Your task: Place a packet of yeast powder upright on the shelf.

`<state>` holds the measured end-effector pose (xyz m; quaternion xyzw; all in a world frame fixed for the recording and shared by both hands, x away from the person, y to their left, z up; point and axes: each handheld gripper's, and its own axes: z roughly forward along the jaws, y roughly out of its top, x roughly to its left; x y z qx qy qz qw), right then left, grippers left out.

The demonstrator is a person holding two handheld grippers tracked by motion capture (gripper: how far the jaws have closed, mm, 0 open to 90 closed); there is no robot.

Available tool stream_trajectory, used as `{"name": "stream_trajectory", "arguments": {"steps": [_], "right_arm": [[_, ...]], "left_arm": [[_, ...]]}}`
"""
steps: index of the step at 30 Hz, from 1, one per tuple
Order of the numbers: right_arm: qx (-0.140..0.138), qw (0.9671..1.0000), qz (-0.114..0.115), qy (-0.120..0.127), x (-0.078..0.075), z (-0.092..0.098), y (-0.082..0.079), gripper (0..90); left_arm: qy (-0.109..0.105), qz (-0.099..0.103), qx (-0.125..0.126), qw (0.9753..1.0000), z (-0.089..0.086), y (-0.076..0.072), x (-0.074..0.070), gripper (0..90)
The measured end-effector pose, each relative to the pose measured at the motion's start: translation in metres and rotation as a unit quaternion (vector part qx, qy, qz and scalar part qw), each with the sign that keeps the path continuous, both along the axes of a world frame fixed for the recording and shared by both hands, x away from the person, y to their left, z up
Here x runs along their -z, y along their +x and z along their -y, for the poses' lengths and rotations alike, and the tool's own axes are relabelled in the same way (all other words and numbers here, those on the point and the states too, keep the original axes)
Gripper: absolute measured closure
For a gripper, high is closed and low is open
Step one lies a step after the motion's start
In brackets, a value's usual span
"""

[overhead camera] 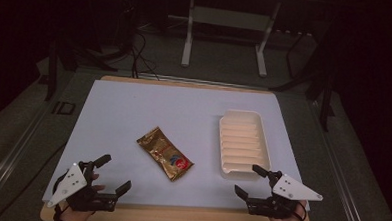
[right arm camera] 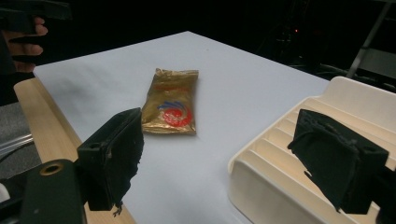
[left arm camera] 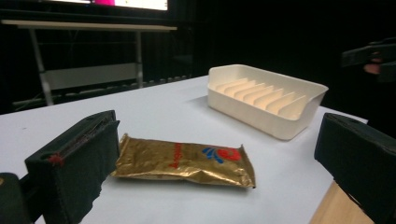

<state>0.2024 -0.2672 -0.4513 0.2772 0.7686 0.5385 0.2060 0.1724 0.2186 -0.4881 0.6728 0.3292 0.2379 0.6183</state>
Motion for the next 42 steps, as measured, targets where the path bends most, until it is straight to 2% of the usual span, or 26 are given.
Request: {"name": "stream_trajectory", "arguments": {"steps": [4,7,10,12,16,19,23,25,30,34,37,39,42], "right_arm": [[-0.007,0.9999,0.0,0.011,0.001,0.001,0.005,15.7],[-0.006,0.9999,0.008,-0.004,0.002,0.0,0.007,15.7],[-0.008,1.0,0.002,-0.002,0.002,0.0,0.007,15.7],[-0.009,0.9999,-0.004,0.003,0.0,-0.001,0.007,15.4],[-0.006,0.9999,-0.01,-0.006,-0.003,-0.003,0.004,14.7],[-0.008,0.9998,-0.014,-0.01,-0.004,-0.005,0.002,14.5],[-0.016,0.9998,-0.006,-0.01,-0.006,-0.008,-0.001,13.6],[-0.019,0.9998,-0.004,-0.008,-0.007,-0.009,-0.002,13.5],[-0.021,0.9998,-0.001,-0.007,-0.008,-0.01,-0.002,13.1],[-0.019,0.9998,0.004,-0.004,-0.009,-0.009,-0.003,13.0],[-0.015,0.9998,0.008,-0.005,-0.011,-0.01,-0.004,13.1],[-0.017,0.9998,0.01,-0.005,-0.011,-0.01,-0.004,13.0],[-0.022,0.9997,0.014,-0.005,-0.012,-0.01,-0.005,12.6]], "left_arm": [[0.011,-0.004,0.013,0.9998,0.003,0.0,0.001,0.5],[0.019,0.004,0.024,0.9995,0.008,-0.001,0.0,0.5],[0.024,0.008,0.03,0.9992,0.01,-0.002,0.0,0.6],[0.024,0.006,0.043,0.9987,0.012,-0.002,0.0,0.5],[0.028,0.013,0.059,0.9978,0.016,-0.004,-0.001,0.6],[0.031,0.008,0.064,0.9975,0.019,-0.005,-0.002,0.6],[0.037,0.003,0.053,0.9979,0.021,-0.009,-0.009,0.6],[0.038,-0.007,0.048,0.9981,0.021,-0.01,-0.012,0.8],[0.046,-0.033,0.07,0.9959,0.025,-0.01,-0.014,0.9],[0.037,-0.038,0.076,0.9957,0.027,-0.009,-0.019,0.8],[0.033,-0.038,0.069,0.9963,0.028,-0.008,-0.023,0.8],[0.033,-0.049,0.073,0.9956,0.028,-0.006,-0.027,0.9],[0.03,-0.052,0.073,0.9955,0.028,-0.006,-0.028,3.2]]}}
